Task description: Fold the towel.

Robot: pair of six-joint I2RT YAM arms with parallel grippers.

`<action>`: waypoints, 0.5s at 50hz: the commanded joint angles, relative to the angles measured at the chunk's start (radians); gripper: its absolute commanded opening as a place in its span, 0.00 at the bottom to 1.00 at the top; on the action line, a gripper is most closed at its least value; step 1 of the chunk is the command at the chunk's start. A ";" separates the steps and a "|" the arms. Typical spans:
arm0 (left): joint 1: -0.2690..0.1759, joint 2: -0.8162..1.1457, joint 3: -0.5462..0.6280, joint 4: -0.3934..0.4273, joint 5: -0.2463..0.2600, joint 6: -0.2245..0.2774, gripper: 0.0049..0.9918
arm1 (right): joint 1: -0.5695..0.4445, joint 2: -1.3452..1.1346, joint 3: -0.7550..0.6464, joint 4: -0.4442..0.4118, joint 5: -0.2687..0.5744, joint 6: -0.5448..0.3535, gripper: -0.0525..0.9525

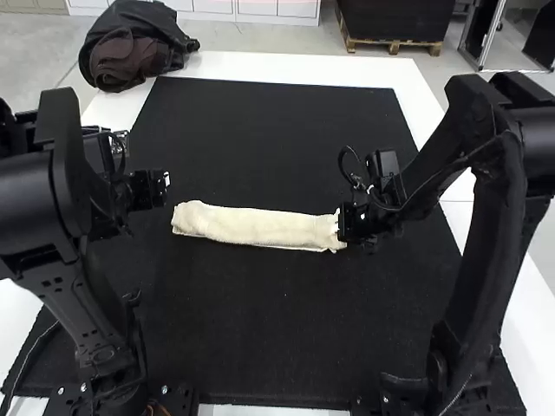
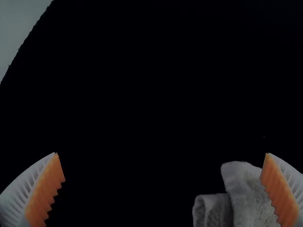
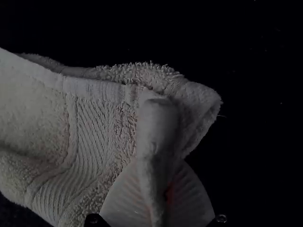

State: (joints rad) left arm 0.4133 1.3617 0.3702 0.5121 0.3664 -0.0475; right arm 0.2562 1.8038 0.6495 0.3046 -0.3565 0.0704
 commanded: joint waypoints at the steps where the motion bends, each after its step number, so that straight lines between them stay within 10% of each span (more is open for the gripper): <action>1: 0.009 -0.024 0.021 0.003 0.009 -0.011 0.98 | -0.020 0.014 -0.030 -0.032 -0.079 -0.011 0.03; 25: 0.004 -0.024 0.016 -0.003 -0.006 -0.015 0.98 | -0.201 -0.162 -0.007 -0.142 -0.125 -0.034 0.02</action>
State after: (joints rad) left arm 0.4133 1.3617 0.3702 0.5049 0.3656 -0.0513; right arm 0.0582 1.6764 0.6319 0.1734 -0.4511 0.0525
